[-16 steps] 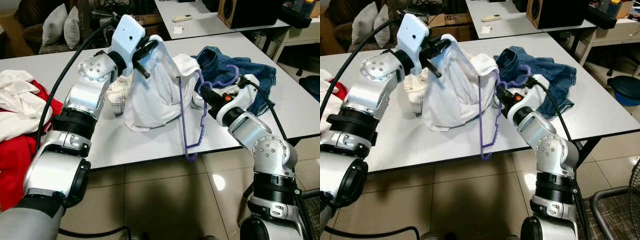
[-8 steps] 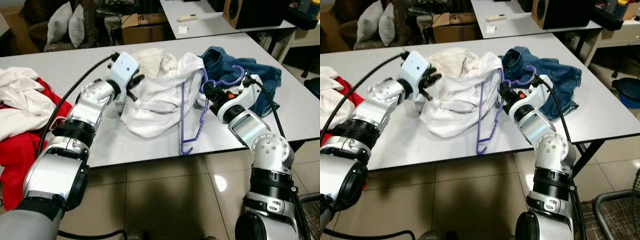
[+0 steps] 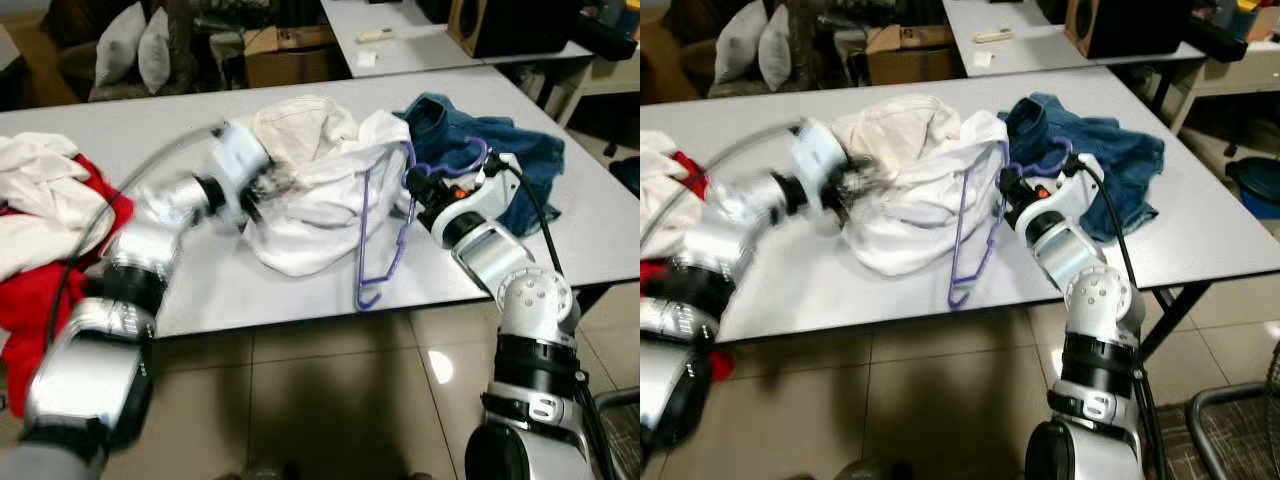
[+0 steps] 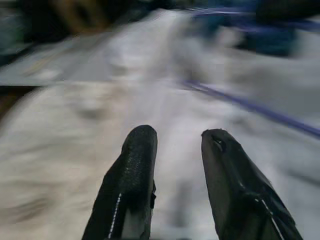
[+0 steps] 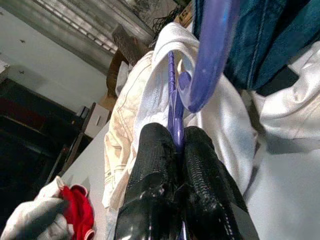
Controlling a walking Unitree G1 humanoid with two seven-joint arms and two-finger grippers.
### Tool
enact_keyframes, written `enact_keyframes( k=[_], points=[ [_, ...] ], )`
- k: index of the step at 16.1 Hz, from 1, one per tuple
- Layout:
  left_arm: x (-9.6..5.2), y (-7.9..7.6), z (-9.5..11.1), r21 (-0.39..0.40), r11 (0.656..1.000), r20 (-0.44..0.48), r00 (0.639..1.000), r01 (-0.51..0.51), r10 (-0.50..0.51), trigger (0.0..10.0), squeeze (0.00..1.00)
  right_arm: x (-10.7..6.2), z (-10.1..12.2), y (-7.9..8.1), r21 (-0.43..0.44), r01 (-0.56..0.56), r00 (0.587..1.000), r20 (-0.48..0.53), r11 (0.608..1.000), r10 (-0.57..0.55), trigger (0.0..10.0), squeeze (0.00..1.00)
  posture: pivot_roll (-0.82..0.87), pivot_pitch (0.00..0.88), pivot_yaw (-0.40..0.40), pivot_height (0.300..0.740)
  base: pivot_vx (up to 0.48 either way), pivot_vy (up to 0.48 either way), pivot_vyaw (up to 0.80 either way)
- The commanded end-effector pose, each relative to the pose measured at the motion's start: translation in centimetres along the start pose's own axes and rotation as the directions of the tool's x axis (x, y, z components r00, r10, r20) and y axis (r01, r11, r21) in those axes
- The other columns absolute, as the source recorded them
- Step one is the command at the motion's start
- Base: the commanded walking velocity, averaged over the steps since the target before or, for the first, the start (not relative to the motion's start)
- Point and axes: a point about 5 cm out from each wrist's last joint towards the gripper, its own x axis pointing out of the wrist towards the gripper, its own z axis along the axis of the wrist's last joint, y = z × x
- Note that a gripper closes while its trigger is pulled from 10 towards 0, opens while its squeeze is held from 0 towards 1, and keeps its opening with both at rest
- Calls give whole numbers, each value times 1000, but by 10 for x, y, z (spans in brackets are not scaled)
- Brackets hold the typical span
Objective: Hang hanger
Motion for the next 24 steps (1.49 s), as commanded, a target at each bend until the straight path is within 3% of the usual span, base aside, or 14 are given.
enact_keyframes(
  k=[1,5,9,12,15,16,20,24],
  points=[
    [2,-9,-11,38,998,-78,996,42,-38,10000,0,2,1,6,6,-19,1000,6,1000,19,10000,0,11,0,68,740,0,0,0],
    [-3,-25,-34,79,989,-183,977,126,-110,10000,0,-1,-2,7,9,-26,1000,4,1000,26,10000,0,-1,0,85,740,0,0,0],
    [8,-35,-52,108,994,-227,974,2,22,10000,0,-3,-5,7,12,-30,1000,3,999,30,10000,0,-4,0,89,740,0,0,0],
    [4,-37,-70,182,982,-322,940,-53,110,10000,0,-5,-7,7,18,-25,1000,7,1000,25,10000,0,-12,0,95,740,0,0,0],
    [1,-36,-79,229,965,-346,916,-126,202,10000,0,-7,-9,7,19,-20,1000,5,1000,20,10000,0,-17,0,100,740,0,0,0],
    [-2,-32,-81,256,949,-337,904,-182,264,0,0,-9,-10,7,19,-18,1000,6,1000,18,10000,0,-17,0,100,740,0,0,0],
    [-8,-31,-76,222,941,-248,918,-258,310,0,0,-12,-13,5,27,-13,1000,5,1000,13,10000,0,-6,0,100,740,0,0,0],
    [-15,-35,-81,239,938,-250,917,-251,309,0,0,-10,-15,7,35,-14,1000,1,999,14,10000,0,17,0,91,740,0,0,0]
  ],
)
